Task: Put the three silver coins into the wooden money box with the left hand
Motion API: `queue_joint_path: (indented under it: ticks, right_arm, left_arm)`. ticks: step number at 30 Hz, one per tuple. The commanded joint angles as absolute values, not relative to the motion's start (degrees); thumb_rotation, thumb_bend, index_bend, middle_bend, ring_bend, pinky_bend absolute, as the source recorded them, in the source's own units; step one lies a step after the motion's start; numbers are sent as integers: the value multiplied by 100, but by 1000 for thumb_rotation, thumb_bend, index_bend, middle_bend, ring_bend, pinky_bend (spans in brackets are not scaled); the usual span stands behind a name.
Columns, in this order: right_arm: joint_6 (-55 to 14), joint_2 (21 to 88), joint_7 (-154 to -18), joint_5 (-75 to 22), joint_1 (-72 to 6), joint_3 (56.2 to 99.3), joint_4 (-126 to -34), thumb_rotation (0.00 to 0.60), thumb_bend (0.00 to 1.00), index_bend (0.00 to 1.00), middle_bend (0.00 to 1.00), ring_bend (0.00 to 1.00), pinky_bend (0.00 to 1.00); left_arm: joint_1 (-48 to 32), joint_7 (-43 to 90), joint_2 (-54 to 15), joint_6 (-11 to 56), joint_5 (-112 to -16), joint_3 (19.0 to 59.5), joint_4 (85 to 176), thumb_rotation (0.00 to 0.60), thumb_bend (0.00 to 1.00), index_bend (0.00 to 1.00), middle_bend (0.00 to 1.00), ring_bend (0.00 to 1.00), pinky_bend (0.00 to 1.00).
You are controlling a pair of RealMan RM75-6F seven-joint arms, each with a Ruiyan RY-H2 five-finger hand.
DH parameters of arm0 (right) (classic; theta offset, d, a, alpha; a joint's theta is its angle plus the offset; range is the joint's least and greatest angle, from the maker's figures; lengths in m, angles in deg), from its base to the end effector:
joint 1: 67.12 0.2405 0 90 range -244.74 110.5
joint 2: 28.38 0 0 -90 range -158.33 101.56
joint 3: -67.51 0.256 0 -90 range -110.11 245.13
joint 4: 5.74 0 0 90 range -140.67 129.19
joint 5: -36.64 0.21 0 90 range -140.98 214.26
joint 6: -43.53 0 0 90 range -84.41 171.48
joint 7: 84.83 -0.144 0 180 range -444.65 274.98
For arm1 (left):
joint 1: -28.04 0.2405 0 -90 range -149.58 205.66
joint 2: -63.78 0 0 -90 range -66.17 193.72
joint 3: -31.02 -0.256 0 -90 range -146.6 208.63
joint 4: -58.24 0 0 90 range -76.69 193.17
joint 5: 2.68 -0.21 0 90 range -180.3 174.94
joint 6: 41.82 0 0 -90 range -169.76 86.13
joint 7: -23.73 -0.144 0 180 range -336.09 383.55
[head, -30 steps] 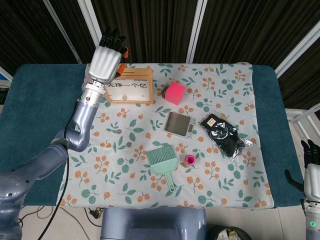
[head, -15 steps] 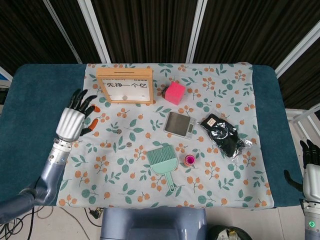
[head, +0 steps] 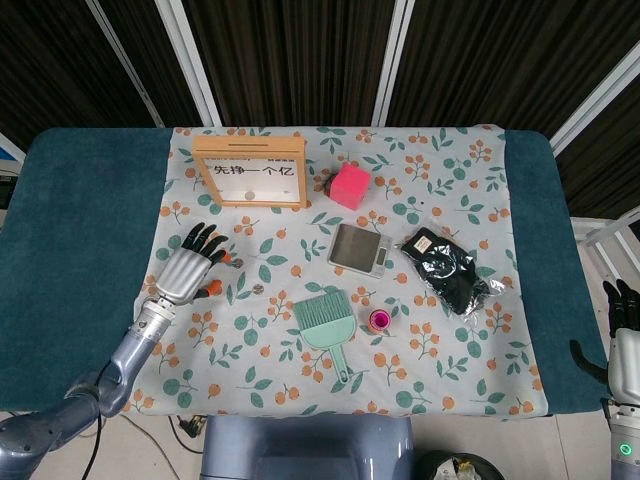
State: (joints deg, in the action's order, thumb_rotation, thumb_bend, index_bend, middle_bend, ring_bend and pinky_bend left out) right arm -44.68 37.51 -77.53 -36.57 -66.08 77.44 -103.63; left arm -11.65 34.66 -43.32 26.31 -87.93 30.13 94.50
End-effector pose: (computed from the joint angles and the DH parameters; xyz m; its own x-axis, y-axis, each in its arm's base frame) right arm -0.3193 -0.1792 0.1754 0.3817 0.1136 0.9173 -0.9022 0.2613 0.3431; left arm -0.2321 0.3627 -0.0417 0.5141 0.0410 0.8567 0.7720 -0.4573 -0.4414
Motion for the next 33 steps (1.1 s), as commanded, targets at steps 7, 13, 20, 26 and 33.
queue_joint_path:
  ticks: [7,13,20,26,33]
  right_arm:
    - [-4474,3747,-7778,-3651,-6613,7756,-10386,600,358,27,21,23,0]
    - [-4482,3753,-7747,-3584,-6620,7781,-10391,600,358,27,21,24,0]
    - [-4479,3752,-7719,-3541,-6620,7798,-10407,600,358,27,21,23,0]
    - [-4490,3757,-7720,-3545,-6623,7802,-10402,600,358,27,21,24,0]
    - [-4494,3756,-7708,-3529,-6626,7809,-10408,600,358,27,21,23,0]
  left_arm:
    - [-1336,3504,-4459,2557,-8884,3197,9247,600,305,460,173,0,0]
    - [-1413,3488,-4572,2399,-8931,3224,9038,600,305,452,173,0,0]
    - [-1489,3625,-4771,2135,-8930,3250,8702,600,323,450,172,0,0]
    - [-1551,3725,-4887,2109,-8972,3271,8495,600,348,450,173,0,0]
    - [-1591,3763,-4980,1934,-8955,3292,8283,600,346,436,167,0,0]
